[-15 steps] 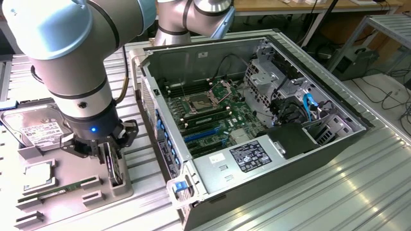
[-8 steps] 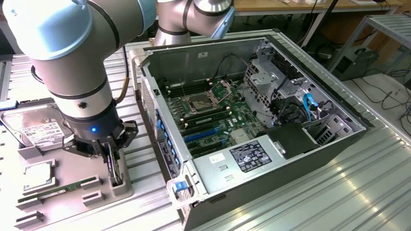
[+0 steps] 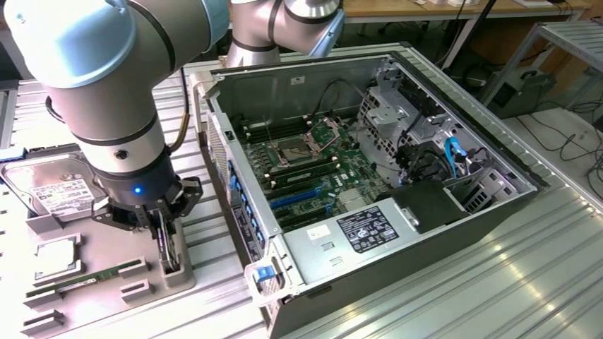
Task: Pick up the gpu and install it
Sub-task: 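Pick up the gpu and move the gpu toward the slot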
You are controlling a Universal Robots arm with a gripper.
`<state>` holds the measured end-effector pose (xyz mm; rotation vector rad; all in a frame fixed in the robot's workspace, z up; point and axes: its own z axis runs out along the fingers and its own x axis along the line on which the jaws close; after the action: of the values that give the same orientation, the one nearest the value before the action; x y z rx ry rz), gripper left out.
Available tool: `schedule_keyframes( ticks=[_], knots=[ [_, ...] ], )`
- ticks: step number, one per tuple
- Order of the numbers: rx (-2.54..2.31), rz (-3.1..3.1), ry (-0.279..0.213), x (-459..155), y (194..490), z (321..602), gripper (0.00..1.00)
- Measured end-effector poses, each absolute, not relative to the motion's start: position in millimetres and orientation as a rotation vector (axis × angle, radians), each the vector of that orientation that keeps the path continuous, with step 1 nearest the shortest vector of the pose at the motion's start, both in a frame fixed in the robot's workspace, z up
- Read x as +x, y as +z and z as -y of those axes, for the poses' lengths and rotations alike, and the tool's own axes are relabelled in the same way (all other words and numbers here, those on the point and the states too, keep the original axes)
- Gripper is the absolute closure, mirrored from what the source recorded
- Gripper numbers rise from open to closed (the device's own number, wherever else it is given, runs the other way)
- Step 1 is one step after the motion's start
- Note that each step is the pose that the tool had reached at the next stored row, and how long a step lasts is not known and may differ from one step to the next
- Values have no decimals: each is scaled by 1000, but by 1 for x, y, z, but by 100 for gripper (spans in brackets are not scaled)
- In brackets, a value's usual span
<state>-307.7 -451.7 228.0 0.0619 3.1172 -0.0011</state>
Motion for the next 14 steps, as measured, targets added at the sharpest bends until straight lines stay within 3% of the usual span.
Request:
schedule_keyframes(
  ticks=[14],
  knots=[
    [62, -3117, -1, -308, 246, 452, 73]
  ],
)
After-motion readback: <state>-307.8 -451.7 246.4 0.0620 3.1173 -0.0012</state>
